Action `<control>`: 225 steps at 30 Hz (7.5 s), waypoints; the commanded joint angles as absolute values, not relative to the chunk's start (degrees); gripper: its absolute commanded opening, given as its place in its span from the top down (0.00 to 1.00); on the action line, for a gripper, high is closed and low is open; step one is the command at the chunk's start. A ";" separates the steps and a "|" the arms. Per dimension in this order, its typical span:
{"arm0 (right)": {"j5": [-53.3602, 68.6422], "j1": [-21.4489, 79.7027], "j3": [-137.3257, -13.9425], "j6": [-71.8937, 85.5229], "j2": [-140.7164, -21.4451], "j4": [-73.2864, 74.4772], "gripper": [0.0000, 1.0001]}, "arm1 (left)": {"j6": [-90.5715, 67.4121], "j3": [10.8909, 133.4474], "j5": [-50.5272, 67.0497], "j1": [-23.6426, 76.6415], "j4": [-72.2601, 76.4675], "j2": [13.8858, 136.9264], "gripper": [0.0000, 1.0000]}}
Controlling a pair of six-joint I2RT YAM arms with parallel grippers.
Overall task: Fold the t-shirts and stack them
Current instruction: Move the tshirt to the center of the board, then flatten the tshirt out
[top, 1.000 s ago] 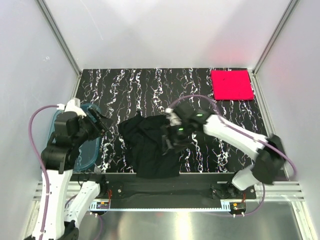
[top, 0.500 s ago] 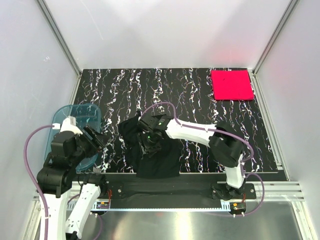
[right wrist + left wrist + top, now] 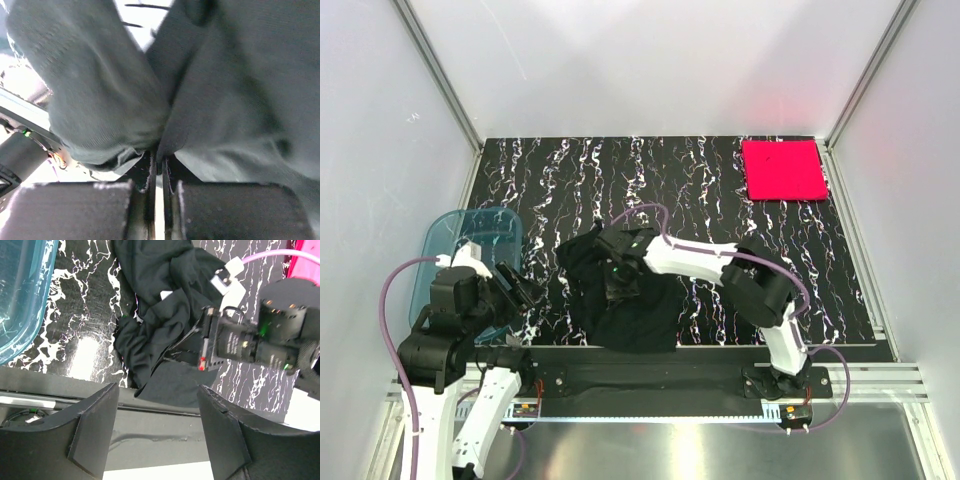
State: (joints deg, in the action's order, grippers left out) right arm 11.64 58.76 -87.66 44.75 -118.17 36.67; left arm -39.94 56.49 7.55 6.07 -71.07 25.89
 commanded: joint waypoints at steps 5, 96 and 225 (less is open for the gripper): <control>14.50 42.67 -87.61 41.32 -99.00 42.16 1.00 | -37.09 56.61 9.14 6.24 -66.11 27.68 0.30; 15.47 -3.60 -81.74 26.37 -97.21 50.62 0.33 | -36.48 97.65 -4.83 42.98 -48.69 122.96 0.57; 13.70 -2.90 -68.99 18.98 -93.95 51.33 1.00 | -70.95 41.58 -9.40 52.22 -52.73 74.47 1.00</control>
State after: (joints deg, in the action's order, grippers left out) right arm 11.75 -3.09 -67.29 18.44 -93.51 52.12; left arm -73.89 42.44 -7.81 56.47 -52.05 79.11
